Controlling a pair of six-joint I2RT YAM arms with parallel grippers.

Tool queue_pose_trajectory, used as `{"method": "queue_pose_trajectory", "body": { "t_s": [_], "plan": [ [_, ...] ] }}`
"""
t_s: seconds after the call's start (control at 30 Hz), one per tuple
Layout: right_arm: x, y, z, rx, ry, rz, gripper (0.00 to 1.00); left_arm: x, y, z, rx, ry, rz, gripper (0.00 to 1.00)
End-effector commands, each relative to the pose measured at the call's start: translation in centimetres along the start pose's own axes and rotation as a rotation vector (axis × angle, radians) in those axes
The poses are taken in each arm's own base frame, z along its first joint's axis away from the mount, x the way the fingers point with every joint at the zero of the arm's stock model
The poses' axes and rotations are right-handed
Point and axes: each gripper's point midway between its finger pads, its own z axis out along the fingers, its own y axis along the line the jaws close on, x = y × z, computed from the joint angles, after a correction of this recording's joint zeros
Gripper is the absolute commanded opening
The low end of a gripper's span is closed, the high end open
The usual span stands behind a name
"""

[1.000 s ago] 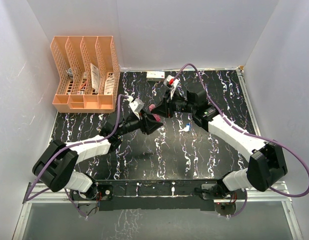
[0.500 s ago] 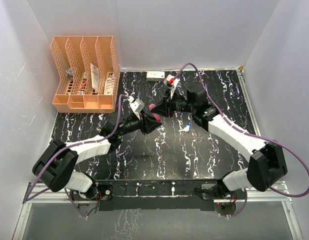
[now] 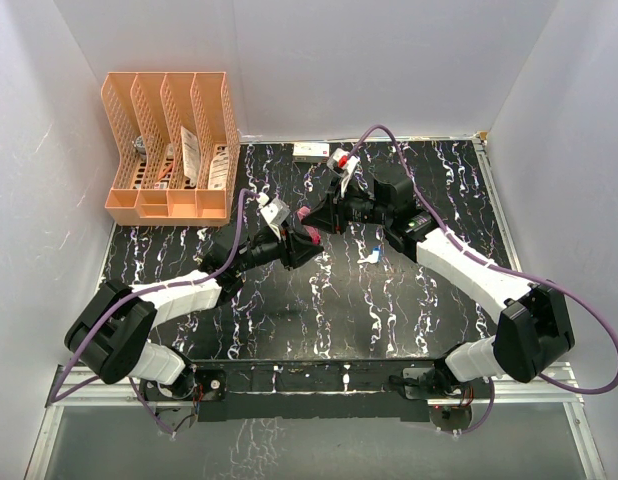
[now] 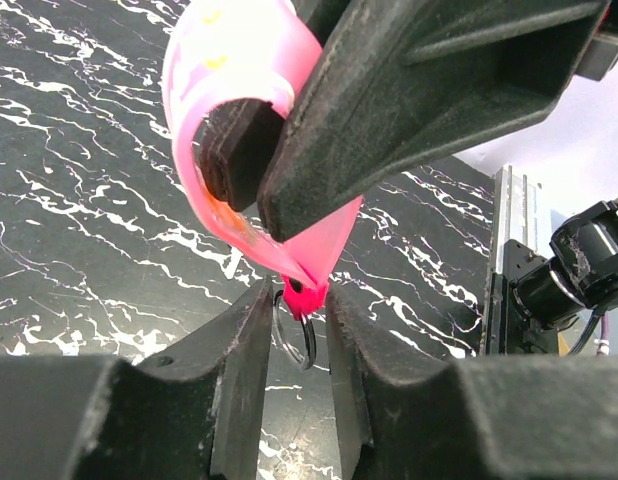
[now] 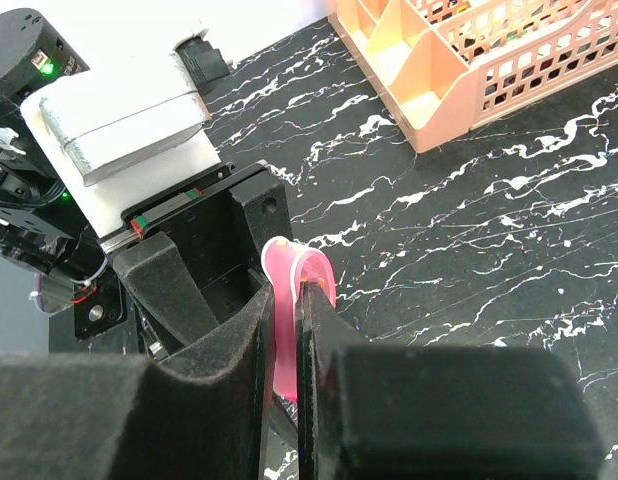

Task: Put the keys on the keyring

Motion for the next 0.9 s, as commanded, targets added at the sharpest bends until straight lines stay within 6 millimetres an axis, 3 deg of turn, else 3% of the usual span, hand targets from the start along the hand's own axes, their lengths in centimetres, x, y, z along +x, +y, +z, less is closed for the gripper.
{"method": "queue_pose_trajectory", "body": {
  "t_s": [0.0,0.07,0.13,0.37,0.87],
  "plan": [
    [-2.94,0.5,0.06,-0.022,-0.067,-0.056,0.09,-2.68,-0.93,0.54,0.035,-0.059,0.048,0.3],
    [-2.79,0.49,0.04,-0.022,-0.064,-0.054,0.09,-2.79,-0.85,0.5,0.028,-0.063,0.051,0.38],
    [-2.8,0.53,0.02,-0.023,-0.065,-0.055,0.09,-2.99,-0.77,0.45,0.022,-0.069,0.055,0.38],
    [-2.84,0.61,-0.08,-0.024,-0.068,-0.055,0.09,-3.06,-0.77,0.41,0.019,-0.077,0.054,0.28],
    [-2.64,0.65,-0.09,-0.025,-0.065,-0.053,0.09,-3.29,-0.73,0.44,0.016,-0.092,0.052,0.3]
  ]
}}
